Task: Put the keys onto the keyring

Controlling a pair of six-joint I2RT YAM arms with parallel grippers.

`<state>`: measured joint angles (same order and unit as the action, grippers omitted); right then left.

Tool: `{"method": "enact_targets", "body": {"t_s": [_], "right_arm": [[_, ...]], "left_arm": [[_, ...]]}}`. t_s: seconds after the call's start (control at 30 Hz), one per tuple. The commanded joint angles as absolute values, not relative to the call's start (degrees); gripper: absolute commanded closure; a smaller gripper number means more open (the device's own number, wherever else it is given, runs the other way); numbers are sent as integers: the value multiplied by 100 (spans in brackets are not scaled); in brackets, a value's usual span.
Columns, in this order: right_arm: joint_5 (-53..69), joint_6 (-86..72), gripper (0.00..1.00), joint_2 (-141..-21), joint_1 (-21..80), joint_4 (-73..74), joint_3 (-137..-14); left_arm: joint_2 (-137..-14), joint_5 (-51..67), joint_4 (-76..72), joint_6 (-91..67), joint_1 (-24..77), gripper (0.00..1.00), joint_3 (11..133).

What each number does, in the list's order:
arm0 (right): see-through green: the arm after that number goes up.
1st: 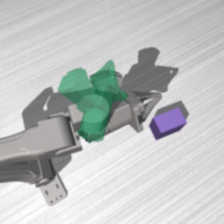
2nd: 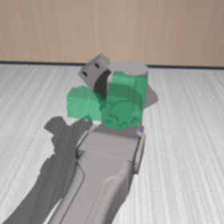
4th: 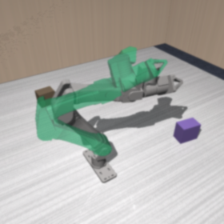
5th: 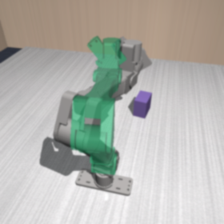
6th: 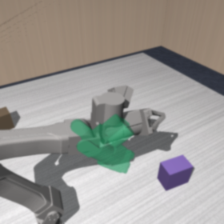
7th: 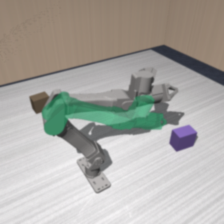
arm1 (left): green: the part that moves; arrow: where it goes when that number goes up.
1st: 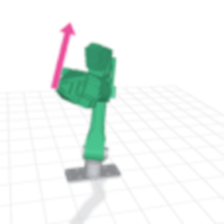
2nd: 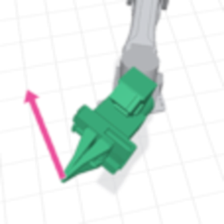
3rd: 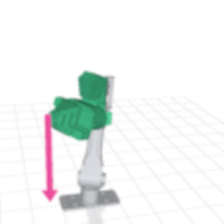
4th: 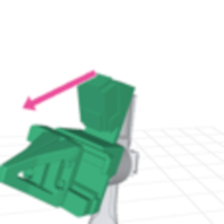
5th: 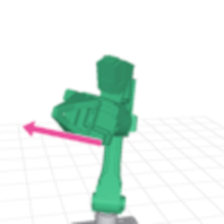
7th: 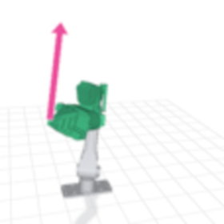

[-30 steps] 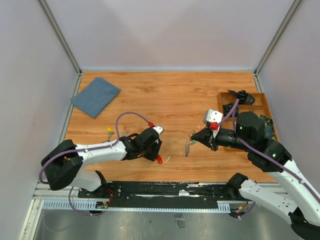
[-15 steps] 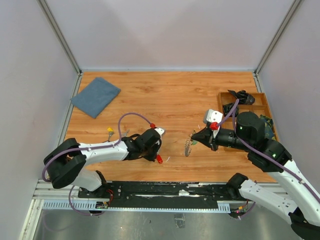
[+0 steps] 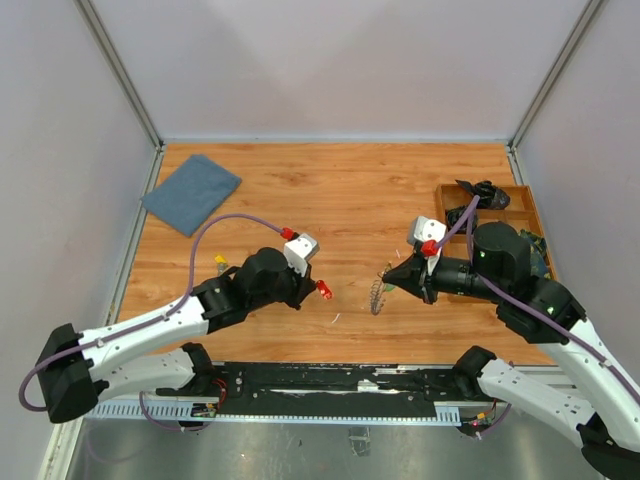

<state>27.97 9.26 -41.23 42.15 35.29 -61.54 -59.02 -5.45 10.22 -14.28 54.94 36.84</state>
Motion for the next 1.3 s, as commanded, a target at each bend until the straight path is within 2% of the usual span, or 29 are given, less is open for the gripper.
{"method": "enact_targets", "body": {"t_s": [0.0,0.1,0.23,0.37,0.43,0.5,0.6,0.67,0.73,0.8,0.9,1.27], "right_arm": [[3369,510,100,-4194,4313,3311,-6405],[3663,234,100,-4345,4315,3182,-6402],[3596,137,100,-4389,4312,3139,-6360],[3400,108,100,-4327,4313,3095,-6277],[3400,93,100,-4332,4310,3098,-6287],[3389,79,100,-4328,4309,3130,-6307],[3311,79,99,-4259,4308,3164,-6273],[3288,106,100,-4250,4308,3148,-6228],[3291,122,99,-4286,4308,3155,-6247],[3307,94,99,-4281,4309,3108,-6212],[3330,78,99,-4262,4314,3051,-6127],[3963,-536,99,-4412,4314,2273,-5960]], "left_arm": [[-5489,-210,1032,-636,5545,99,3888],[-5458,-89,1343,-304,5545,100,4159],[-5934,-1065,2158,-516,5289,99,4618],[-6995,317,2725,-824,4669,99,4871],[-7444,-247,3133,-1007,4666,99,5031],[-7382,-534,3116,-1204,4430,99,5028],[-7241,358,2774,-1118,4482,100,5237],[-7492,111,2969,-1108,4980,100,5443],[-7628,-326,3250,-1112,4750,99,5451],[-7368,95,2970,-1062,4456,99,5276],[-6816,541,2364,-1034,4519,99,5144],[-5447,-46,1557,236,5597,99,5265]]}}
